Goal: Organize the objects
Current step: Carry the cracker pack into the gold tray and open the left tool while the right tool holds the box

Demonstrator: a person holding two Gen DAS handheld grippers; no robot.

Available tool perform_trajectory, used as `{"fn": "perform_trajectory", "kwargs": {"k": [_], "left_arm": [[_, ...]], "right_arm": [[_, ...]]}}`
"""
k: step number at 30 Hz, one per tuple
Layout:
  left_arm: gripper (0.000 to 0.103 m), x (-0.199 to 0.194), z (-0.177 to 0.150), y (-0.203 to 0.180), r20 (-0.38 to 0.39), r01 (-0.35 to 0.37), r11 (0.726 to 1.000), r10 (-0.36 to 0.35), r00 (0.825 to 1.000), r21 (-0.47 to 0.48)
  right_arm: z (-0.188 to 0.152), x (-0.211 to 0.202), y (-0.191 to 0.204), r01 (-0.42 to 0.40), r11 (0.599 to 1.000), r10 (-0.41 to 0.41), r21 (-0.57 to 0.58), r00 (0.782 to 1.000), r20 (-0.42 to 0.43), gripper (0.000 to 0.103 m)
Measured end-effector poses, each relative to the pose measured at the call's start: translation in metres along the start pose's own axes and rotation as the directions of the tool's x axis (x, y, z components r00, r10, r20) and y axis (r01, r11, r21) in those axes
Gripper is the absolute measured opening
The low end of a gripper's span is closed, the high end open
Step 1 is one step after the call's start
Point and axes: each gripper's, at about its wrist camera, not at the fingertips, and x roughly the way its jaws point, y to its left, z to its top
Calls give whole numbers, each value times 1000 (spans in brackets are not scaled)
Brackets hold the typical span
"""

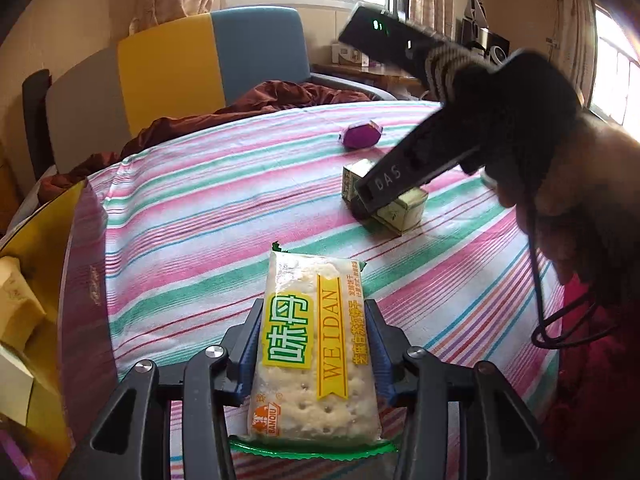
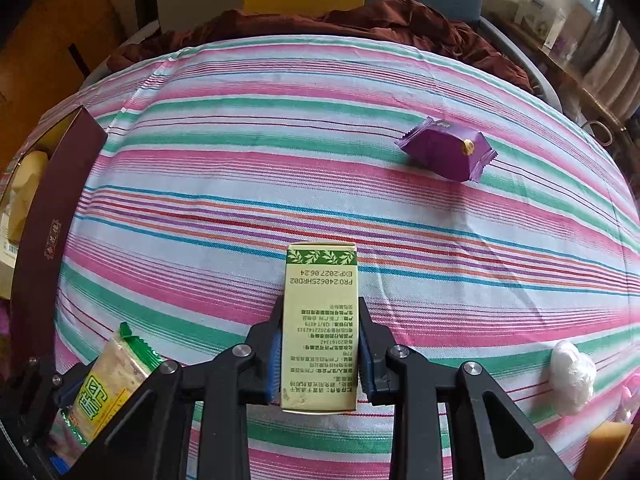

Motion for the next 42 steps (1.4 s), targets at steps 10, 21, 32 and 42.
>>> {"fn": "perform_trajectory", "kwargs": {"k": [10,21,32,42], "left_arm": [[47,-57,16,6,98,-1,1000,3,995,-18],[47,-84,17,28,126,-11,996,22,992,-86],[47,-95,12,69,120,-16,979,41,992,-202],[47,-103,-5,126,102,-21,938,60,993,-346]], "right_arm": [[-3,2,7,19,999,-18,-26,1000,16,31],[-18,-5,15,29,999,-28,-39,999,29,31],[-10,2,15,56,996,-53,-73,998,40,31],[-10,2,21,85,991,-80,-100,996,48,31]]}}
